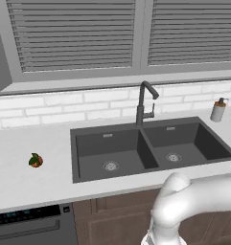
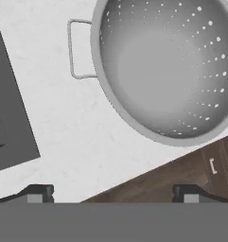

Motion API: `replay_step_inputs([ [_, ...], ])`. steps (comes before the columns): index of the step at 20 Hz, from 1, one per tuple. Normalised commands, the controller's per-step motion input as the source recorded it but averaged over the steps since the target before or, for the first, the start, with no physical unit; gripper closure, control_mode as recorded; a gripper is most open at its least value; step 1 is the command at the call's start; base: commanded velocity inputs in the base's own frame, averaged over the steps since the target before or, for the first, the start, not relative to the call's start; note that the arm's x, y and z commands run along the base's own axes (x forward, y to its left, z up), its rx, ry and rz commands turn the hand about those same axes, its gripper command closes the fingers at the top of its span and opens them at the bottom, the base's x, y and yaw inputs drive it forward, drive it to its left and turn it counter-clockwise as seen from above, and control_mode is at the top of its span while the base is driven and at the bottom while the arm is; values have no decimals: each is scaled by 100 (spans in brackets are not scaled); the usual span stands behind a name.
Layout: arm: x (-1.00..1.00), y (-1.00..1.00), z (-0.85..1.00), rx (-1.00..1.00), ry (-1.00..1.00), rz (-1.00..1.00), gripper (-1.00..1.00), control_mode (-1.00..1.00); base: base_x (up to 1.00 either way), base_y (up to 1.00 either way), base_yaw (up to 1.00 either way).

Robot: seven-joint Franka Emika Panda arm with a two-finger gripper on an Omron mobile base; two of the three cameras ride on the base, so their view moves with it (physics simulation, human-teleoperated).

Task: Put the colander in the sink, put the orange in the colander, and turn on the sink faucet and pour water over the colander.

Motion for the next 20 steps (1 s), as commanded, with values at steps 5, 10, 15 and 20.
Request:
replay_step_inputs([
  [5,18,-7,-31,0,0,0,-100,-100,0,0,0],
  [10,33,-14,-28,0,0,4,-100,-100,0,0,0],
  [15,42,-20,-28,-1,0,5,-100,-100,0,0,0],
  [20,31,-26,-27,-2,0,5,-100,-100,0,0,0],
])
